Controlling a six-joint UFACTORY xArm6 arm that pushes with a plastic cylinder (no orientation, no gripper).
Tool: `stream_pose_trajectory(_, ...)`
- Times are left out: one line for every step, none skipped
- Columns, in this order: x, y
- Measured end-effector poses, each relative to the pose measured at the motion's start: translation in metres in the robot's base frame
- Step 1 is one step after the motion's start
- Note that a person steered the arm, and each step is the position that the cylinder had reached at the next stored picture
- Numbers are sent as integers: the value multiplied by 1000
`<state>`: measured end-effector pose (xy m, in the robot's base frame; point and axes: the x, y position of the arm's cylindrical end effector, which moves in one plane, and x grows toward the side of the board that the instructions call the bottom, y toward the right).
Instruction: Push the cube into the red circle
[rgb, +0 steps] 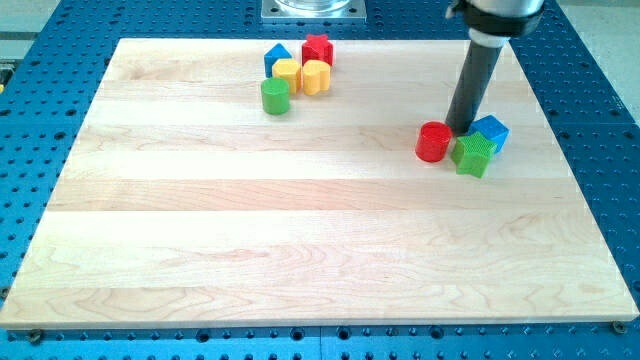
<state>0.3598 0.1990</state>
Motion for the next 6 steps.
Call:
stream_pose_trajectory(-8,61)
stream_pose_trajectory(41,52)
stream_pose_trajectory(43,-37)
stream_pose_trajectory(42,-124)
stream_pose_trajectory(30,-101)
stream_pose_trajectory(2,-84)
